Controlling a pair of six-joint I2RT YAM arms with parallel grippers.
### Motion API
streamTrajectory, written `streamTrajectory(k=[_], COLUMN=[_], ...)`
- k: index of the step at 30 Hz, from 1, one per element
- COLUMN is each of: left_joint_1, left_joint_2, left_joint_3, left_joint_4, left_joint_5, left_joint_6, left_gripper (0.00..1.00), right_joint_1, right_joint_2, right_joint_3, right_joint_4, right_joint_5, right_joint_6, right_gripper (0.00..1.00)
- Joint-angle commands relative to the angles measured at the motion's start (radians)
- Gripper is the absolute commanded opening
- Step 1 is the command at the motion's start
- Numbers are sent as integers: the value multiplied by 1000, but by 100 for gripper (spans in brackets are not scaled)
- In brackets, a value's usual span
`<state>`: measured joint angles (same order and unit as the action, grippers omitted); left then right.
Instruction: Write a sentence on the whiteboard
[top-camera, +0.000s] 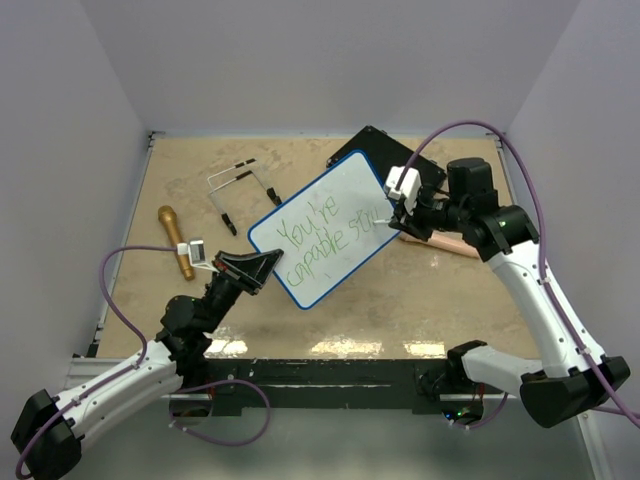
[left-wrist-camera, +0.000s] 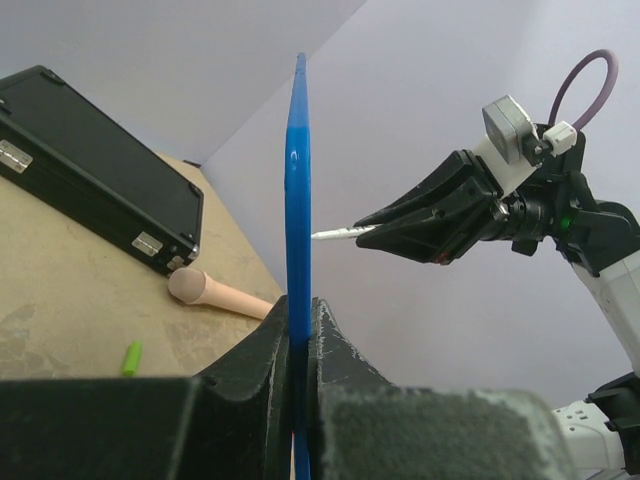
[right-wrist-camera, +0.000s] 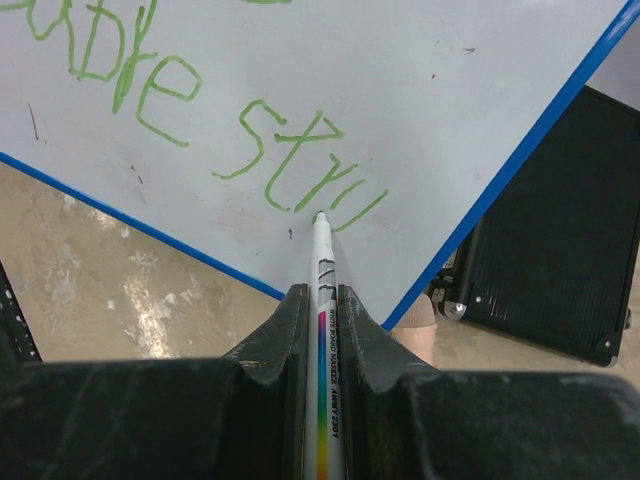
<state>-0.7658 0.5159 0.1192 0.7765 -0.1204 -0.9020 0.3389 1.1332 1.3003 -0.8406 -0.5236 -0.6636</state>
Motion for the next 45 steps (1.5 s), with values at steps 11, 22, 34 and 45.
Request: streamTrajectory(k=[11, 22, 34, 45], left_joint_1=[2, 3, 2, 3], left_joint_2=[-25, -43, -51, -34], left_joint_3=[23, 20, 20, 25], left_joint_4=[162, 152, 150, 162], left_joint_5=[1, -1, -2, 4], left_joint_6=[-23, -20, -14, -17], left_gripper=[0, 0, 0, 0], right_joint_1=[-11, -14, -14, -14], right_joint_2=[-47, -30, -4, 0], right_joint_3=[44, 25, 24, 40], right_joint_4=[163, 132, 26, 37], right_joint_5=[57, 85, 57, 48], right_joint_6=[107, 93, 24, 22], right_gripper=[0, 0, 0, 0])
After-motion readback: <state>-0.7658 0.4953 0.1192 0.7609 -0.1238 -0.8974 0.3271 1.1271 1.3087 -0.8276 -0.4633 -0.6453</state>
